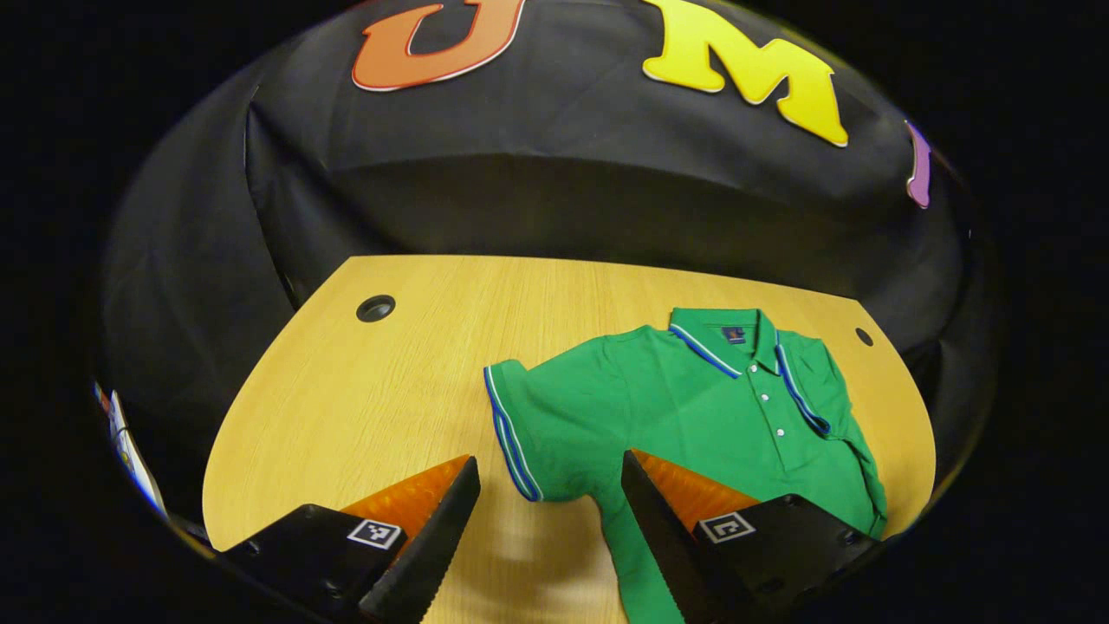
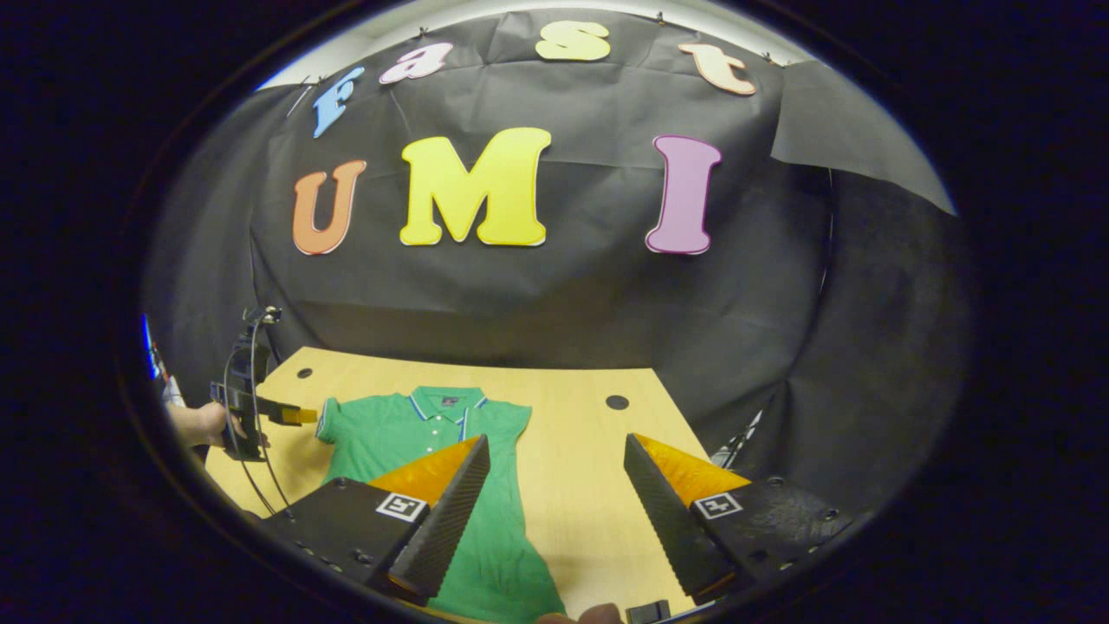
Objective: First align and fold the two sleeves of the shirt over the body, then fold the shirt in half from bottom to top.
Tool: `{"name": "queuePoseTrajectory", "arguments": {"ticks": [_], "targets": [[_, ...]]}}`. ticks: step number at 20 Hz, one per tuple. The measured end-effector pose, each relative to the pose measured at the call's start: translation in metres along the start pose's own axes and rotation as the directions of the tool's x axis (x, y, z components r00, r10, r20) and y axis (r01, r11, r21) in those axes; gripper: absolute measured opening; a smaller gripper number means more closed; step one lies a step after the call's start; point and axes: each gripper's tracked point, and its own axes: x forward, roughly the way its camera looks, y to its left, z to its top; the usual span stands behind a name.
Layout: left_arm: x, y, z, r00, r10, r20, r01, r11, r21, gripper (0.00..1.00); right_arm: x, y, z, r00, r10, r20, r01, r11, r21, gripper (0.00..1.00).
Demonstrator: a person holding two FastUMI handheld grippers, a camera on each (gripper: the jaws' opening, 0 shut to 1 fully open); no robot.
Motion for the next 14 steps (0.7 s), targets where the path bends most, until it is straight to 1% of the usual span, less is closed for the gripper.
{"name": "queuePoseTrajectory", "arguments": {"ticks": [3, 4, 5, 6, 7, 8, 10, 12, 14], "targets": [[0.026, 0.012, -0.014, 0.992, -0.007, -0.128, 0.003, 0.999, -0.032, 1.0, -0.005, 0.004, 0.004, 1.0, -0.01, 0.0, 0.01, 1.0, -0.002, 0.96], [0.033, 0.013, -0.02, 0.984, -0.016, -0.179, 0.005, 0.998, -0.06, 1.0, -0.007, 0.006, 0.002, 1.0, -0.01, -0.002, 0.01, 1.0, 0.001, 0.93], [0.039, 0.014, -0.024, 0.976, -0.023, -0.215, 0.006, 0.997, -0.083, 1.0, -0.008, 0.008, -0.001, 1.0, -0.01, -0.01, 0.01, 1.0, 0.002, 0.96], [0.046, 0.013, -0.03, 0.969, -0.02, -0.246, -0.003, 0.996, -0.09, 1.0, -0.008, 0.009, -0.005, 1.0, -0.009, -0.024, 0.009, 1.0, 0.006, 0.96], [0.049, 0.013, -0.033, 0.965, -0.014, -0.261, -0.007, 0.997, -0.078, 1.0, -0.009, 0.01, -0.009, 0.999, -0.01, -0.038, 0.011, 1.0, 0.012, 0.94], [0.053, 0.015, -0.033, 0.963, -0.007, -0.271, -0.009, 0.998, -0.06, 1.0, -0.009, 0.011, -0.012, 0.999, -0.01, -0.047, 0.011, 1.0, 0.021, 0.95], [0.058, 0.012, -0.035, 0.955, -0.006, -0.297, -0.004, 0.999, -0.035, 1.0, -0.011, 0.01, -0.011, 0.998, -0.018, -0.055, 0.019, 0.999, 0.032, 0.95], [0.064, 0.013, -0.035, 0.951, 0.027, -0.309, -0.028, 1.0, 0.001, 1.0, -0.011, 0.01, -0.01, 0.998, -0.024, -0.055, 0.026, 0.999, 0.034, 0.97], [0.068, 0.013, -0.034, 0.947, 0.045, -0.317, -0.04, 0.999, 0.025, 1.0, -0.011, 0.009, -0.007, 0.998, -0.031, -0.048, 0.033, 0.999, 0.037, 0.95]]}}
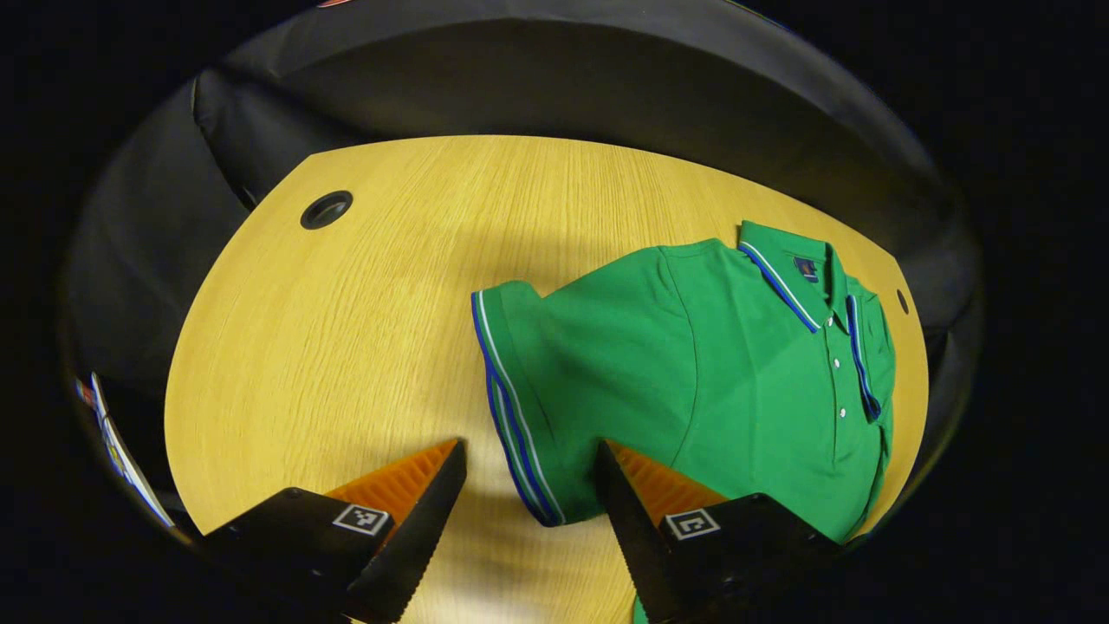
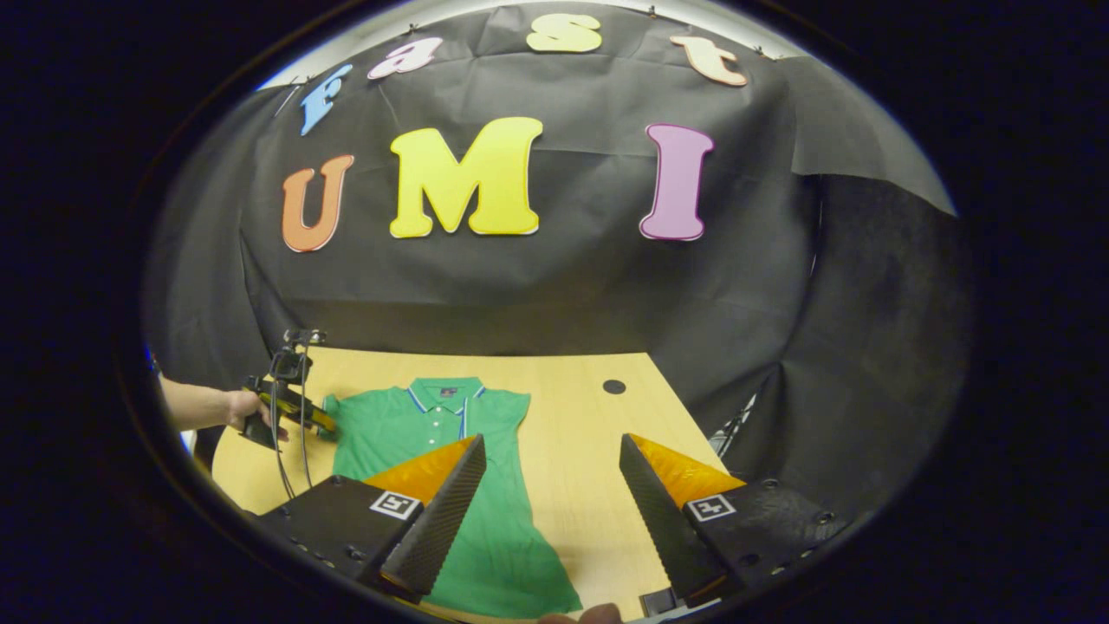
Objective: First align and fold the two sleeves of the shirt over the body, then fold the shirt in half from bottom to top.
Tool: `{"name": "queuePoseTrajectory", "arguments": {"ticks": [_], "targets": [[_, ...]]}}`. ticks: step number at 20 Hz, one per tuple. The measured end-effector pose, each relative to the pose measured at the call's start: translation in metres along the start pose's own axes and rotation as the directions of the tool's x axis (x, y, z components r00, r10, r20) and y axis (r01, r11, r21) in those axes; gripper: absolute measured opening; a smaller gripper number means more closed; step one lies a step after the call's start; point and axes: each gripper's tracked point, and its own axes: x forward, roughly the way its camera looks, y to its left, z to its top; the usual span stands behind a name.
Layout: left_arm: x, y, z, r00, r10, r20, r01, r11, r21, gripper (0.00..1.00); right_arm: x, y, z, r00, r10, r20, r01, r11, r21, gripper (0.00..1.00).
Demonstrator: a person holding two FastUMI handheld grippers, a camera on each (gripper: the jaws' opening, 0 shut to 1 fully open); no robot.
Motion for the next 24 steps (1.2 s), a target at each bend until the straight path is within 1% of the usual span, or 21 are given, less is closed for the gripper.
{"name": "queuePoseTrajectory", "arguments": {"ticks": [1, 3, 4, 5, 6, 7, 8, 9, 10, 12, 14, 18, 20, 22, 24], "targets": [[0.0, -0.004, -0.001, 1.0, -0.003, -0.002, 0.003, 1.0, -0.003, 1.0, 0.0, 0.0, 0.0, 1.0, -0.002, 0.0, 0.002, 1.0, 0.004, 0.95], [0.0, -0.009, 0.0, 1.0, -0.002, 0.003, 0.002, 1.0, -0.022, 0.83, 0.001, 0.0, -0.004, 1.0, 0.0, -0.015, 0.001, 1.0, 0.021, 0.95], [0.0, -0.01, 0.001, 1.0, -0.002, 0.006, 0.003, 1.0, -0.026, 0.79, 0.001, 0.0, -0.005, 1.0, 0.003, -0.021, -0.002, 1.0, 0.031, 0.95], [0.0, -0.012, 0.001, 1.0, -0.004, 0.006, 0.004, 1.0, -0.031, 0.6, 0.001, 0.0, -0.005, 1.0, 0.003, -0.024, -0.002, 0.999, 0.036, 0.95], [0.0, -0.013, 0.001, 1.0, -0.01, 0.003, 0.01, 1.0, -0.026, 0.45, 0.0, -0.001, -0.003, 1.0, 0.002, -0.021, -0.001, 0.999, 0.038, 0.95], [0.001, -0.013, 0.0, 1.0, -0.021, -0.004, 0.021, 1.0, -0.012, 0.41, 0.001, -0.002, -0.002, 1.0, -0.001, -0.017, 0.002, 0.999, 0.038, 0.95], [0.001, -0.017, 0.001, 0.999, -0.033, -0.006, 0.033, 0.999, -0.006, 0.35, 0.001, -0.003, -0.001, 1.0, -0.003, -0.012, 0.003, 0.999, 0.038, 0.97], [0.002, -0.018, 0.002, 0.999, -0.039, -0.007, 0.039, 0.999, -0.003, 0.25, 0.001, -0.005, -0.001, 1.0, -0.003, -0.012, 0.004, 0.999, 0.041, 0.97], [0.001, -0.02, 0.002, 0.999, -0.054, -0.005, 0.054, 0.999, -0.001, 0.18, 0.0, -0.006, -0.002, 1.0, -0.002, -0.016, 0.003, 0.999, 0.043, 0.95], [-0.006, -0.023, 0.007, 0.997, -0.076, 0.01, 0.076, 0.997, -0.008, 0.13, 0.0, -0.01, -0.003, 1.0, -0.005, -0.018, 0.006, 0.999, 0.044, 0.95], [-0.023, -0.026, 0.022, 0.994, -0.089, 0.066, 0.089, 0.996, 0.002, 0.11, 0.002, -0.012, -0.005, 1.0, -0.002, -0.018, 0.003, 0.999, 0.051, 0.95], [-0.063, -0.044, 0.044, 0.987, -0.094, 0.133, 0.088, 0.995, 0.05, 0.11, 0.003, -0.01, -0.006, 1.0, 0.021, -0.022, -0.019, 0.998, 0.064, 0.95], [-0.077, -0.059, 0.052, 0.985, -0.083, 0.153, 0.073, 0.995, 0.07, 0.11, 0.004, -0.008, -0.004, 0.999, 0.034, -0.017, -0.032, 0.997, 0.067, 0.95], [-0.084, -0.073, 0.054, 0.988, -0.051, 0.148, 0.039, 0.996, 0.085, 0.11, 0.003, -0.012, -0.003, 0.999, 0.039, -0.009, -0.039, 0.997, 0.065, 0.95], [-0.085, -0.097, 0.058, 0.989, -0.044, 0.14, 0.03, 0.995, 0.098, 0.11, 0.0, -0.02, -0.003, 1.0, 0.031, -0.003, -0.031, 0.997, 0.065, 0.95]]}}
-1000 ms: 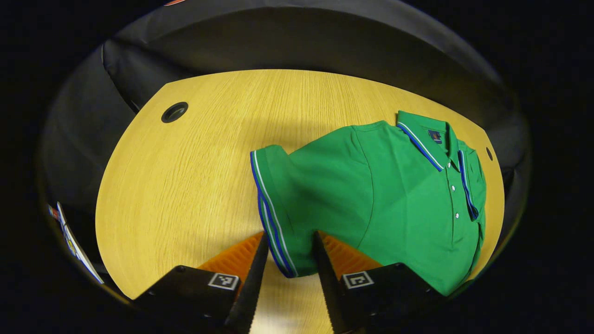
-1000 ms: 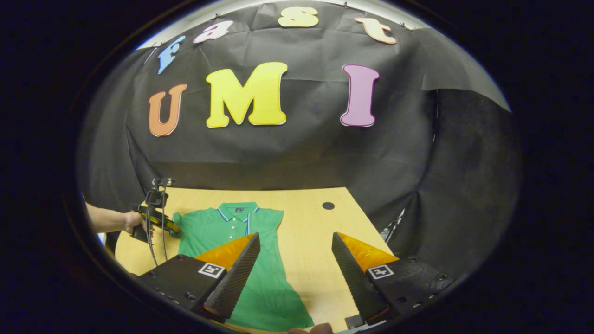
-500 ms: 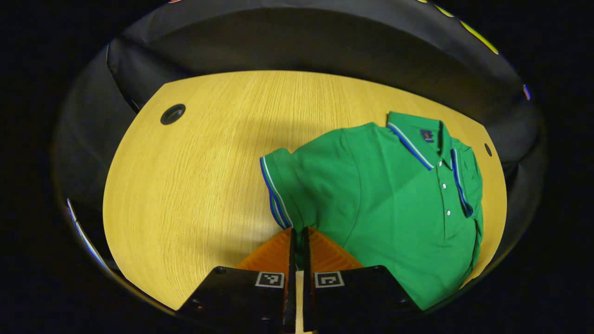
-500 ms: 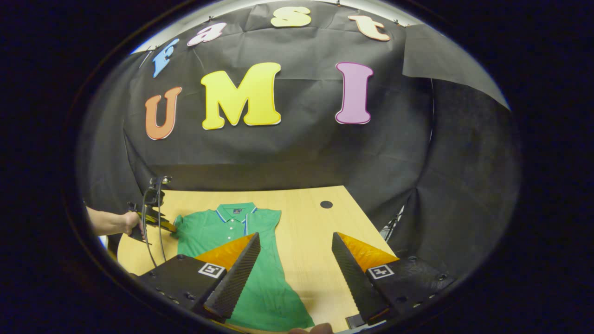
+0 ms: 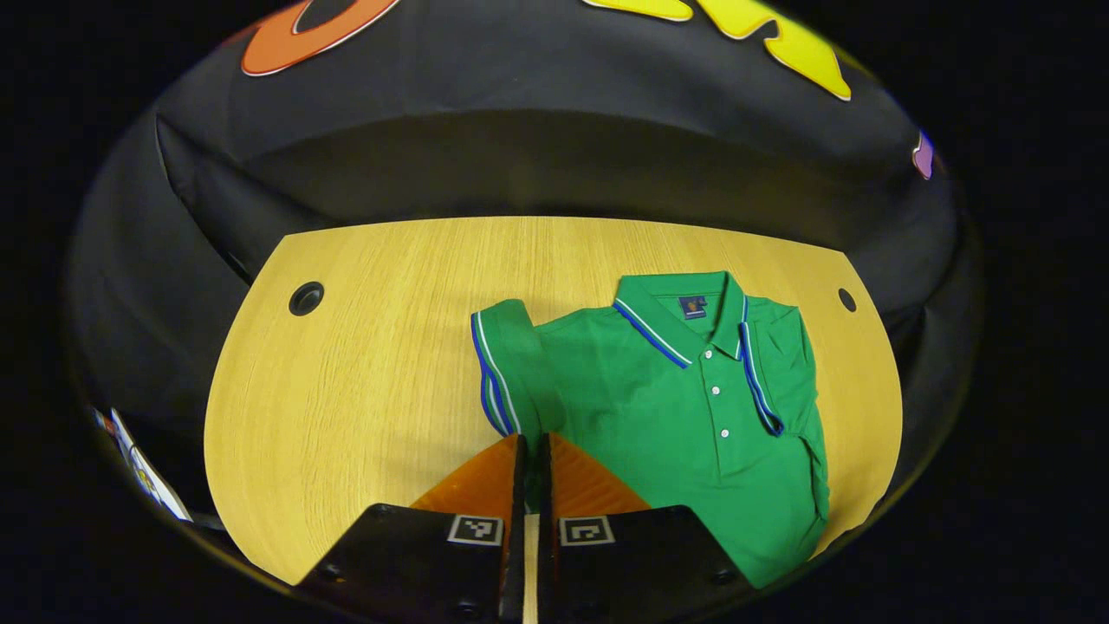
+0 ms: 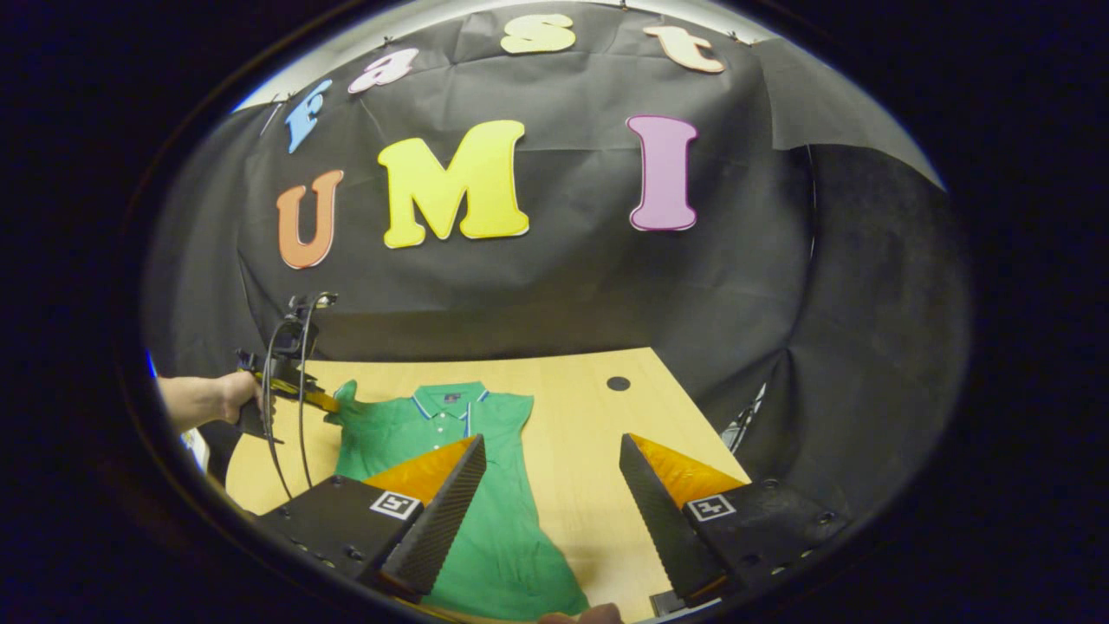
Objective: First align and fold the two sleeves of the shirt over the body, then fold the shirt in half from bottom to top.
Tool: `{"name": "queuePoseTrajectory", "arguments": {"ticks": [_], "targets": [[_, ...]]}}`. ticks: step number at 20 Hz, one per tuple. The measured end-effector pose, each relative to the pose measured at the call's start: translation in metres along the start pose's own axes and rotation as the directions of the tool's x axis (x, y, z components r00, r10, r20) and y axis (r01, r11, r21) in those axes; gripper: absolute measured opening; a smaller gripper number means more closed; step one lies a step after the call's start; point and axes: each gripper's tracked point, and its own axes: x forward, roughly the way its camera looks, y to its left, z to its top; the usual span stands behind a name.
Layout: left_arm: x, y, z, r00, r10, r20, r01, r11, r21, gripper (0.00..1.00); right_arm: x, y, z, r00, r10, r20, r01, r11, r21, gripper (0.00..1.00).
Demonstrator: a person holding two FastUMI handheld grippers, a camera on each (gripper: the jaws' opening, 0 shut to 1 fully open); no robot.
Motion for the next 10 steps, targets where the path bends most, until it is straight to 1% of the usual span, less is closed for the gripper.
{"name": "queuePoseTrajectory", "arguments": {"ticks": [5, 7, 8, 9, 10], "targets": [[0.014, -0.067, 0.005, 0.999, -0.032, -0.024, 0.032, 0.999, 0.013, 0.12, -0.008, -0.041, -0.006, 0.998, -0.057, -0.012, 0.057, 0.998, 0.032, 0.95], [0.02, -0.088, 0.004, 0.998, -0.047, -0.031, 0.047, 0.999, 0.009, 0.14, -0.011, -0.057, -0.008, 0.996, -0.083, -0.012, 0.084, 0.996, 0.034, 0.95], [0.02, -0.097, 0.007, 0.998, -0.065, -0.02, 0.065, 0.998, 0.001, 0.17, -0.013, -0.064, -0.009, 0.996, -0.092, -0.013, 0.093, 0.995, 0.038, 0.97], [0.02, -0.109, 0.011, 0.996, -0.094, -0.002, 0.094, 0.996, -0.01, 0.17, -0.013, -0.069, -0.009, 0.995, -0.098, -0.015, 0.099, 0.994, 0.044, 0.96], [0.017, -0.116, 0.012, 0.993, -0.114, 0.012, 0.114, 0.993, -0.019, 0.2, -0.012, -0.072, -0.01, 0.995, -0.102, -0.018, 0.103, 0.993, 0.05, 0.95]]}}
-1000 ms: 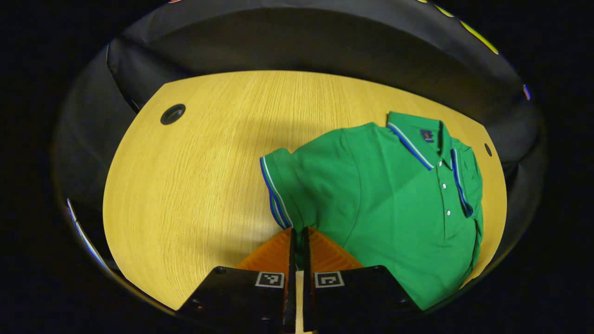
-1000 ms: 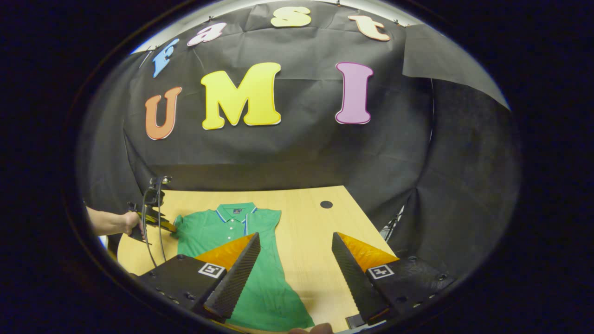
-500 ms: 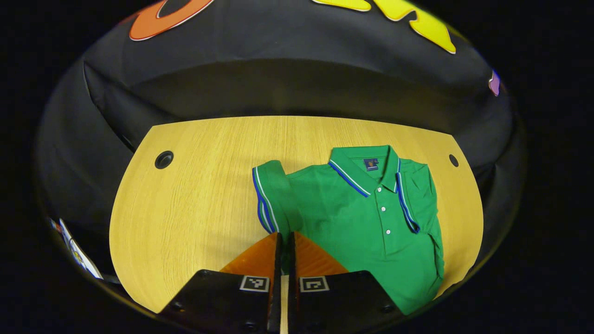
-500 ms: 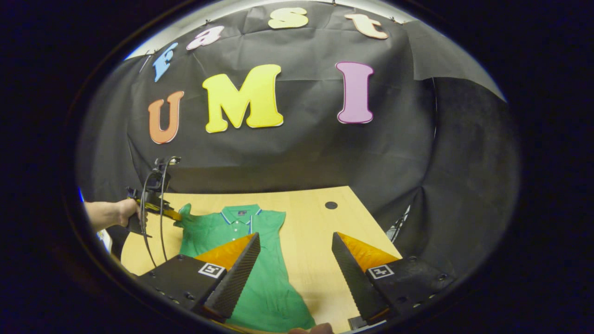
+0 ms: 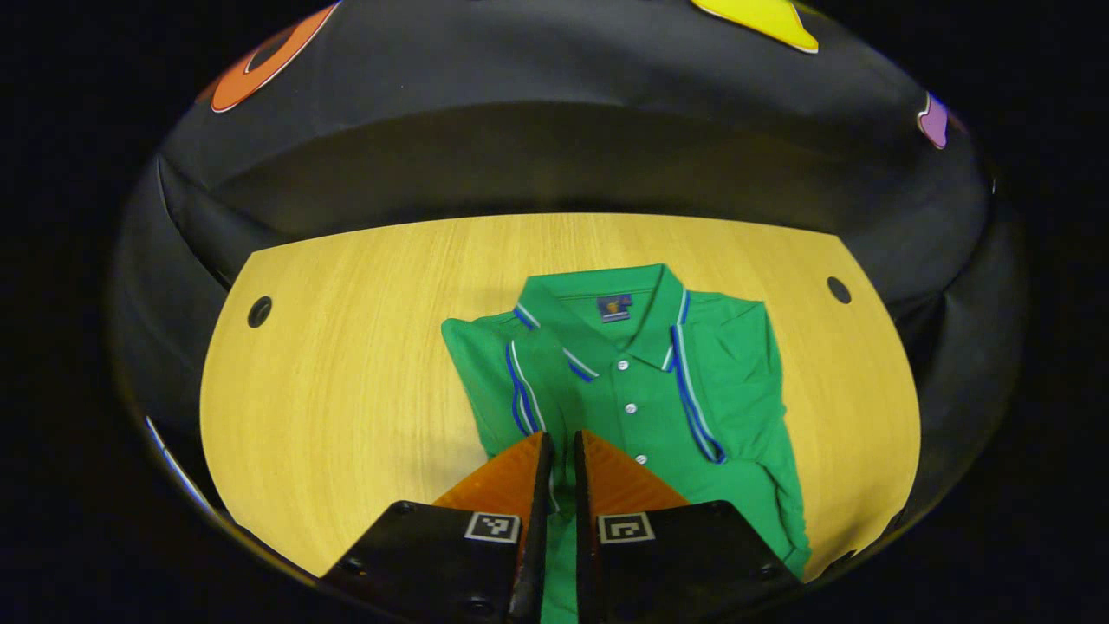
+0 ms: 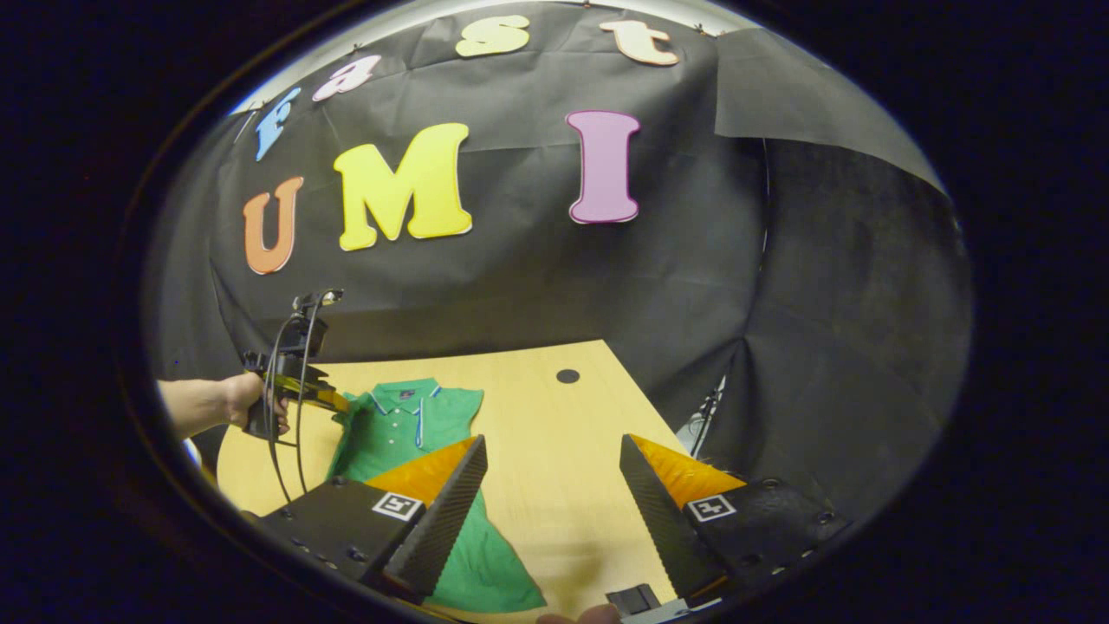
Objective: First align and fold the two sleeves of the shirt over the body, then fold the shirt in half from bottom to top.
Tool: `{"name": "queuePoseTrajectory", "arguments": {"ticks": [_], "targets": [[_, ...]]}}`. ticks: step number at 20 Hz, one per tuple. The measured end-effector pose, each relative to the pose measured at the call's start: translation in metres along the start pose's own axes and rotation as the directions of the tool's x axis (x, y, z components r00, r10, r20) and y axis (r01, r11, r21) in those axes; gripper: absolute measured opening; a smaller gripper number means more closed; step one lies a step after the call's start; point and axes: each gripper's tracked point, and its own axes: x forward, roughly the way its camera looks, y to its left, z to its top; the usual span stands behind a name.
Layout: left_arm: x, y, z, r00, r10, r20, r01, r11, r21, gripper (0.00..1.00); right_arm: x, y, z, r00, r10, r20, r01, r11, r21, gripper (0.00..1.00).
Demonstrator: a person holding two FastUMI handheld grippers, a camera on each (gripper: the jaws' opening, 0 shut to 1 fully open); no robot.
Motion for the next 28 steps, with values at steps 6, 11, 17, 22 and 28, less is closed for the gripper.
{"name": "queuePoseTrajectory", "arguments": {"ticks": [6, 11, 17, 22, 28], "targets": [[-0.025, 0.002, 0.008, 0.998, -0.014, 0.067, 0.017, 0.999, -0.045, 0.89, 0.015, 0.011, 0.003, 0.999, 0.043, -0.007, -0.043, 0.999, 0.004, 0.96], [-0.076, 0.02, 0.011, 0.978, 0.016, 0.206, 0.005, 0.994, -0.105, 1.0, 0.033, 0.042, 0.003, 0.991, 0.135, -0.013, -0.135, 0.987, -0.081, 0.96], [-0.179, 0.052, -0.025, 0.911, 0.08, 0.405, -0.04, 0.993, -0.107, 1.0, 0.031, 0.066, -0.026, 0.962, 0.247, -0.115, -0.265, 0.945, -0.19, 0.96], [-0.233, 0.075, -0.099, 0.903, 0.118, 0.413, -0.074, 0.99, -0.121, 1.0, 0.015, 0.071, -0.079, 0.932, 0.264, -0.25, -0.317, 0.926, -0.204, 0.96], [-0.245, 0.094, -0.219, 0.975, 0.07, 0.212, -0.064, 0.997, -0.034, 1.0, -0.004, 0.047, -0.134, 0.889, 0.211, -0.407, -0.304, 0.936, -0.179, 0.96]]}}
